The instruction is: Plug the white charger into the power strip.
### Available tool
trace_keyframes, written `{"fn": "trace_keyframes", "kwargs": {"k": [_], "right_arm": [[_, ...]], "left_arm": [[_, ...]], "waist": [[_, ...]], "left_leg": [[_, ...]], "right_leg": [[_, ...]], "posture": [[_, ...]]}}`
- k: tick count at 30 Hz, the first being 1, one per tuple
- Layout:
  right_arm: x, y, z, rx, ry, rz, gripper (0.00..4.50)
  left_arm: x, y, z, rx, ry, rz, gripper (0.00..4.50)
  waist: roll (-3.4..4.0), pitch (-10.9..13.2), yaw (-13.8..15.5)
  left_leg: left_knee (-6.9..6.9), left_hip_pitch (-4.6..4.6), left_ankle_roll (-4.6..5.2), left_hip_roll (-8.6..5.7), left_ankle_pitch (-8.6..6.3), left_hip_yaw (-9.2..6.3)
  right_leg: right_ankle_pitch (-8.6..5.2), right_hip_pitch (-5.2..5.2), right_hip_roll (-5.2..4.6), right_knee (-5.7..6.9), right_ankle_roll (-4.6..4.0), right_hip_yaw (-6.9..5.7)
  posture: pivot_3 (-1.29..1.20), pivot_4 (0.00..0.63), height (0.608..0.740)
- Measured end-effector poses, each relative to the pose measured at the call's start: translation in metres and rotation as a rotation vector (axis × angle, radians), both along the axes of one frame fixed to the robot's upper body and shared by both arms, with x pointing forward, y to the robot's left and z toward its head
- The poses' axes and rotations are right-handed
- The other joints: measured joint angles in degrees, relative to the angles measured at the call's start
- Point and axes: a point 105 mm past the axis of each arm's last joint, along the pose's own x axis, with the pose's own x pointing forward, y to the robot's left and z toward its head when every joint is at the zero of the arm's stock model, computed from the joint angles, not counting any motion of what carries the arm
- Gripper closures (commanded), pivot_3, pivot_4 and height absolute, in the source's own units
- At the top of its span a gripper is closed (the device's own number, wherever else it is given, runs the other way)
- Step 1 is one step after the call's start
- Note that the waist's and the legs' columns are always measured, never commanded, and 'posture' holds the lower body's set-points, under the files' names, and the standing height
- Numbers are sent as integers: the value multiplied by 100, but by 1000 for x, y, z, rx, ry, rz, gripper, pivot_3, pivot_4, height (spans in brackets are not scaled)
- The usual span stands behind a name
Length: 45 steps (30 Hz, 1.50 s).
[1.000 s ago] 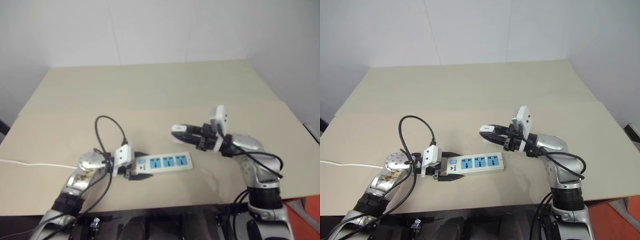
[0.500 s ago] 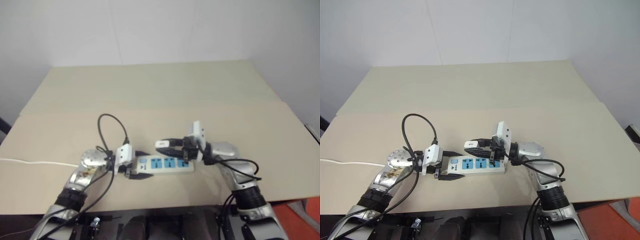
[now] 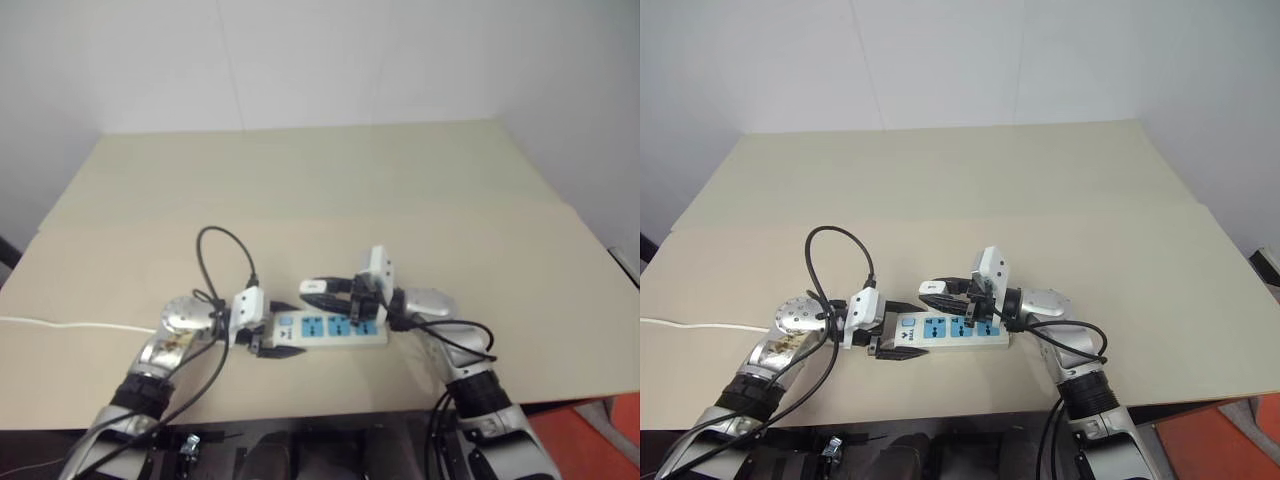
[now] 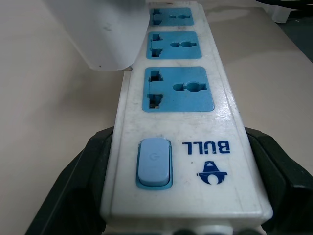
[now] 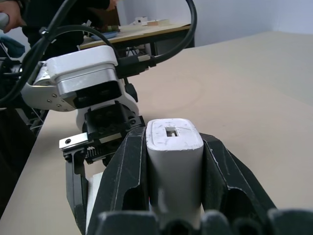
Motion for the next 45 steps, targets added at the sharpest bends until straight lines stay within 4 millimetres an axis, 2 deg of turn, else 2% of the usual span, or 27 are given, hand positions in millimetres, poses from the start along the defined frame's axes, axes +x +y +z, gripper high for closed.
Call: {"fn": "trace_keyframes", "kwargs": {"k": [9, 22, 31, 45], "right_arm": [[-6, 12, -2, 3, 9, 40, 3363], [-4, 6, -7, -20, -13, 37, 3363], [-3, 15, -10, 2, -22, 40, 3363], [-8, 15, -14, -10, -30, 72, 3363]], "left_arm": [[0, 0, 0, 2, 9, -2, 1188], [1, 1, 0, 2, 30, 0, 1188], [1, 1, 0, 6, 45, -6, 1188], [1, 1, 0, 11, 54, -6, 1188]], "waist": [[0, 0, -1], [0, 0, -5], [0, -1, -13], [-1, -2, -12]], "left_leg": [[0, 0, 0, 0, 0, 0], [0, 0, 0, 1, 0, 0], [-1, 2, 0, 2, 0, -1], [-1, 4, 0, 3, 0, -1]], "right_leg": [[-1, 0, 0, 0, 2, 0], [-3, 0, 1, -1, 4, 0], [-3, 0, 3, 0, 5, 0], [-4, 2, 4, -1, 6, 0]], "posture": [[0, 150, 740], [0, 150, 740], [0, 150, 740], [0, 150, 740]]}}
